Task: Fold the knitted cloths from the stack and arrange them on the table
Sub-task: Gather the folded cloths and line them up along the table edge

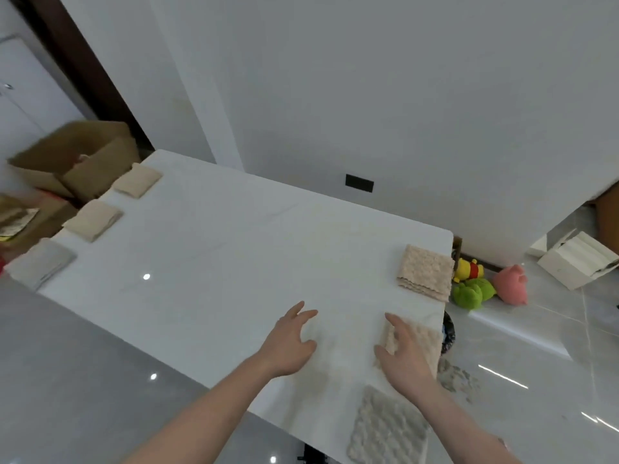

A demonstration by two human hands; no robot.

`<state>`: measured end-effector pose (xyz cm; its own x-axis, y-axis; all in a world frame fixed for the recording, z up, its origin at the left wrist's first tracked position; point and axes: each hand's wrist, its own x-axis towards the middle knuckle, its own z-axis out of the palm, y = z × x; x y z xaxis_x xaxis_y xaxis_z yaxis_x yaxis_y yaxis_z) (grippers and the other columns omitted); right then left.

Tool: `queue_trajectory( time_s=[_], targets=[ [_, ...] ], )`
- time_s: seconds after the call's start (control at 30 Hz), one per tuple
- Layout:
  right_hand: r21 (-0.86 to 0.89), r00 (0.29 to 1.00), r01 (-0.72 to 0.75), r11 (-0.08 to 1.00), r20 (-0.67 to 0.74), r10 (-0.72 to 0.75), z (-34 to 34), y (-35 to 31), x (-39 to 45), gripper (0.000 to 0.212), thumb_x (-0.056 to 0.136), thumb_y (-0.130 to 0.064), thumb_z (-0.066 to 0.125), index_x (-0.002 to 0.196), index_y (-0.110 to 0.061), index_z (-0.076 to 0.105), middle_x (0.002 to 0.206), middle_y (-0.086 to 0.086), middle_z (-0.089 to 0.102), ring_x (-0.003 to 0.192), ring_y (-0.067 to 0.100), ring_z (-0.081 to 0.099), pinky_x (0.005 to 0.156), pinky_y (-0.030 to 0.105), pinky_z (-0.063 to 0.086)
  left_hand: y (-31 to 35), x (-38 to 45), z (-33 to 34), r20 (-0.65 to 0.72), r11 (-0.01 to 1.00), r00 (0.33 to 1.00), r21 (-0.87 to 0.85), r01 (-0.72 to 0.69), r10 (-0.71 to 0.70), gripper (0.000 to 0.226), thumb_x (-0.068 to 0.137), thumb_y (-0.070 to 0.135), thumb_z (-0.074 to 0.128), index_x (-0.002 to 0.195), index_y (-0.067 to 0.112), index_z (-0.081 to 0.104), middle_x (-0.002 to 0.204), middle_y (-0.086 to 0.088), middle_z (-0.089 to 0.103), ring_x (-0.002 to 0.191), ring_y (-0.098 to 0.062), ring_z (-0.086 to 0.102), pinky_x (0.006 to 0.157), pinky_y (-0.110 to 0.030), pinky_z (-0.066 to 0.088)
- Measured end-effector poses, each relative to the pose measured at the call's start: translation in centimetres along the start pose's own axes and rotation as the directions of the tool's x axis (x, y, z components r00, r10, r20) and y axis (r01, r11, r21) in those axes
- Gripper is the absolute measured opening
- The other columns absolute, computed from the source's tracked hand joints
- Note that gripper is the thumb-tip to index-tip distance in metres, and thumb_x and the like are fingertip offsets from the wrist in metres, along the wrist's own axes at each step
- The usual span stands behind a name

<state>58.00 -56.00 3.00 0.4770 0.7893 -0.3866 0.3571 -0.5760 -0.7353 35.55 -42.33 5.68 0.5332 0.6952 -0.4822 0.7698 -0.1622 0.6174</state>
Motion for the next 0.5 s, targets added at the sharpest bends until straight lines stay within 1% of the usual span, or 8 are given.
queue_trajectory(
  time_s=[0.07, 0.17, 0.23, 0.3, 0.33, 0.4, 0.47, 0.5],
  targets=[
    [-0.013, 0.996, 0.064, 0.998, 0.064, -0.063, 1.6, -1.7, -1.7, 0.068, 0.096, -0.025, 0.059, 0.155, -0.036, 0.028, 0.162, -0.013, 0.024, 0.143, 0.013, 0.036, 0.105, 0.028, 0.041, -1.8, -3.1, -1.2, -0.064, 0.999, 0.998, -0.023, 0.023, -0.024, 0.067, 0.091, 0.024, 0.054, 0.153, 0.04, 0.035, 0.167, 0.019, 0.009, 0.145, -0.014, 0.034, 0.114, -0.035, 0.037],
    [-0.006, 0.985, 0.13, 0.991, 0.117, -0.128, 3.7, -3.7, -3.5, 0.067, 0.094, -0.028, 0.058, 0.153, -0.039, 0.029, 0.161, -0.012, 0.025, 0.143, 0.011, 0.036, 0.113, 0.034, 0.04, -4.2, -7.6, -2.4, -0.161, 0.995, 0.984, -0.072, 0.064, -0.075, 0.066, 0.09, 0.023, 0.055, 0.151, 0.041, 0.038, 0.166, 0.022, 0.011, 0.136, -0.01, 0.044, 0.108, -0.031, 0.041],
    [-0.004, 0.976, 0.162, 0.987, 0.148, -0.159, 4.9, -5.0, -4.8, 0.065, 0.094, -0.028, 0.058, 0.153, -0.038, 0.031, 0.161, -0.013, 0.025, 0.14, 0.01, 0.039, 0.105, 0.027, 0.042, -5.6, -10.6, -2.7, -0.209, 0.991, 0.972, -0.108, 0.081, -0.103, 0.065, 0.089, 0.023, 0.056, 0.15, 0.041, 0.041, 0.165, 0.021, 0.013, 0.12, -0.001, 0.053, 0.103, -0.03, 0.044],
    [0.016, 0.965, 0.18, 0.984, 0.189, -0.18, 6.3, -6.2, -6.4, 0.064, 0.094, -0.027, 0.058, 0.152, -0.037, 0.033, 0.161, -0.014, 0.024, 0.137, 0.007, 0.041, 0.095, 0.02, 0.039, -7.1, -13.2, -3.0, -0.239, 0.989, 0.964, -0.115, 0.091, -0.117, 0.064, 0.089, 0.021, 0.058, 0.149, 0.04, 0.043, 0.165, 0.02, 0.015, 0.103, 0.016, 0.05, 0.1, -0.028, 0.046],
    [0.025, 0.961, 0.183, 0.983, 0.208, -0.184, 7.0, -6.8, -7.3, 0.063, 0.094, -0.026, 0.057, 0.151, -0.037, 0.034, 0.161, -0.015, 0.024, 0.133, 0.005, 0.042, 0.092, 0.019, 0.039, -7.6, -14.4, -3.1, -0.251, 0.988, 0.959, -0.114, 0.102, -0.128, 0.064, 0.089, 0.02, 0.058, 0.149, 0.039, 0.043, 0.165, 0.019, 0.015, 0.098, 0.02, 0.048, 0.099, -0.027, 0.046],
    [0.045, 0.952, 0.186, 0.981, 0.24, -0.192, 8.2, -8.0, -8.8, 0.063, 0.094, -0.025, 0.057, 0.151, -0.038, 0.035, 0.16, -0.017, 0.024, 0.123, 0.0, 0.046, 0.083, 0.015, 0.041, -8.7, -16.6, -3.5, -0.279, 0.987, 0.95, -0.123, 0.108, -0.139, 0.064, 0.09, 0.018, 0.058, 0.149, 0.038, 0.043, 0.166, 0.018, 0.014, 0.102, 0.014, 0.048, 0.095, -0.024, 0.045],
    [0.041, 0.94, 0.199, 0.979, 0.276, -0.203, 9.4, -9.3, -10.3, 0.062, 0.094, -0.025, 0.057, 0.15, -0.038, 0.036, 0.159, -0.019, 0.024, 0.107, -0.006, 0.052, 0.071, 0.012, 0.045, -9.9, -18.5, -4.2, -0.319, 0.984, 0.938, -0.151, 0.092, -0.137, 0.062, 0.092, 0.016, 0.057, 0.149, 0.036, 0.043, 0.164, 0.019, 0.014, 0.105, 0.017, 0.045, 0.088, -0.018, 0.044],
    [0.037, 0.933, 0.209, 0.977, 0.29, -0.211, 10.0, -10.0, -10.9, 0.061, 0.094, -0.024, 0.056, 0.15, -0.038, 0.036, 0.158, -0.021, 0.024, 0.1, -0.009, 0.055, 0.067, 0.011, 0.046, -10.7, -19.2, -4.6, -0.341, 0.984, 0.931, -0.157, 0.082, -0.132, 0.062, 0.092, 0.016, 0.057, 0.149, 0.036, 0.044, 0.165, 0.018, 0.014, 0.113, 0.018, 0.042, 0.089, -0.017, 0.043]
  ],
)
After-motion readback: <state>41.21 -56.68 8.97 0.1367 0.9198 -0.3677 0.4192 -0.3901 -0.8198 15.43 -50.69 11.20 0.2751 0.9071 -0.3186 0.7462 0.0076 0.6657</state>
